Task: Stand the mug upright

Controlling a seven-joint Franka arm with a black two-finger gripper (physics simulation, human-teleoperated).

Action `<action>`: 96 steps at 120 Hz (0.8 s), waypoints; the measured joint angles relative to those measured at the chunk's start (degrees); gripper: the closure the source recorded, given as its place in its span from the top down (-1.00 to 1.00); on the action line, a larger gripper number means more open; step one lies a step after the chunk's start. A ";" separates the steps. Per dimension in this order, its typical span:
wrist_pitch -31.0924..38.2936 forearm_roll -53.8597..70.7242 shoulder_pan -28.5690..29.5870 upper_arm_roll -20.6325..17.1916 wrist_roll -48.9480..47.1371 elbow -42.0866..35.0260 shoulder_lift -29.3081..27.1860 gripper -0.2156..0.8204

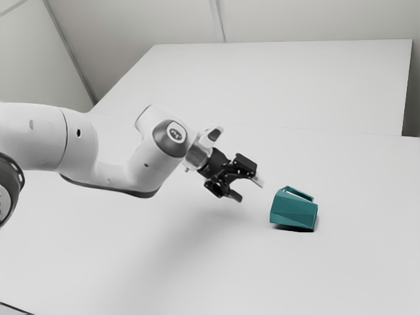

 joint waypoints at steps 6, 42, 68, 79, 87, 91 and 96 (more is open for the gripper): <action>0.58 -1.22 -0.01 -0.64 1.00 0.24 1.21 0.58; 3.98 -5.75 -0.50 -4.83 5.54 3.27 4.99 0.58; 5.06 -6.24 -0.79 -6.31 7.72 5.93 8.05 0.58; 5.60 -6.73 -0.87 -6.86 8.43 6.04 9.10 0.58; 5.99 -7.54 -0.82 -7.40 8.88 6.06 9.48 0.57; 6.13 -8.13 -0.81 -7.59 9.09 6.06 9.63 0.54; 6.29 -8.76 -0.80 -7.88 9.34 6.06 9.74 0.46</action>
